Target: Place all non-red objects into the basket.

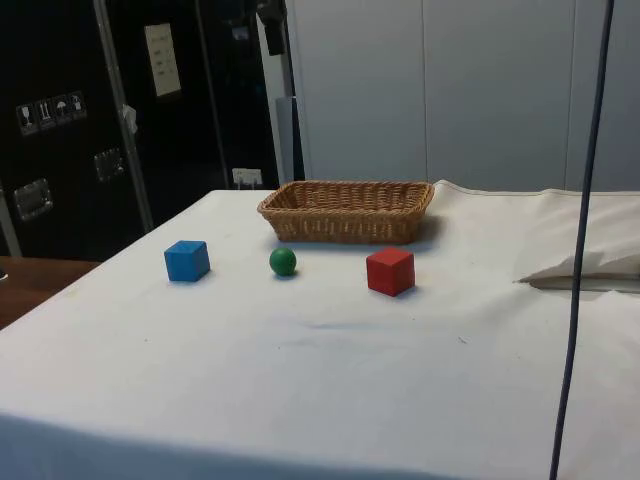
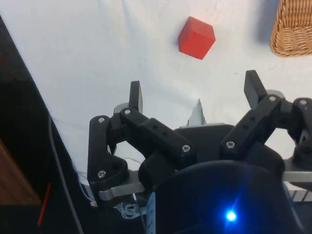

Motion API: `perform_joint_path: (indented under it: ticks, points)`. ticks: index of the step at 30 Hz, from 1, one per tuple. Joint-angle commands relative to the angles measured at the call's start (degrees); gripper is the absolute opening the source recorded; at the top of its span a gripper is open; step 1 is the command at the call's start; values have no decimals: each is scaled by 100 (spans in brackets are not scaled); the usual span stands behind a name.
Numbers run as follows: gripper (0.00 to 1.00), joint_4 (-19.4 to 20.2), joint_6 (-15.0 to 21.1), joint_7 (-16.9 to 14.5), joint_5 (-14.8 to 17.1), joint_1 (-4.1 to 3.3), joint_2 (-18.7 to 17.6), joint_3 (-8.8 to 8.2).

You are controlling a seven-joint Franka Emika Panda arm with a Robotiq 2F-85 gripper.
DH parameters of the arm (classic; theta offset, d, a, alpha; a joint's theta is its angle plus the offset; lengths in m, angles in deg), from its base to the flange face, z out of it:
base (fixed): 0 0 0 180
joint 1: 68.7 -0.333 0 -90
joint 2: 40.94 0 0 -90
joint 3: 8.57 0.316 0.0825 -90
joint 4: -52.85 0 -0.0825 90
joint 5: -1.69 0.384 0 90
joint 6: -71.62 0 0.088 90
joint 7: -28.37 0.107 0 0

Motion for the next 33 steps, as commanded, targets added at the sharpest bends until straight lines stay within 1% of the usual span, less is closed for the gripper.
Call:
perform_joint_path:
  ticks: [1, 9, 10, 12, 16, 17, 18, 19, 20, 26, 27, 28, 29, 32, 33]
  points:
    - [100, 6, 6, 0, 0, 0, 0, 0]
    - [100, 269, 453, 97, -52, -6, 6, 0]
    - [100, 223, 332, 46, -6, 0, 0, 0]
    - [100, 384, 653, 120, -40, -6, 0, 0]
    - [100, 521, 900, 149, -23, -6, -17, 0]
    - [100, 590, 1020, 160, -17, 0, -29, 0]
    - [100, 630, 1083, 166, -11, 0, -34, 0]
    - [100, 602, 985, 132, -6, 0, -23, 0]
    - [100, 659, 1134, 172, -6, 0, -34, 0]
    - [100, 871, 1501, 201, 11, 0, -80, 0]
    - [100, 940, 1621, 206, 17, 0, -97, 0]
    - [100, 917, 1541, 183, 0, 0, -97, 0]
    - [100, 974, 1684, 206, 17, 0, -109, 0]
    - [100, 1071, 1862, 218, 11, 0, -149, 0]
    - [100, 1134, 1994, 218, 6, 0, -183, 0]
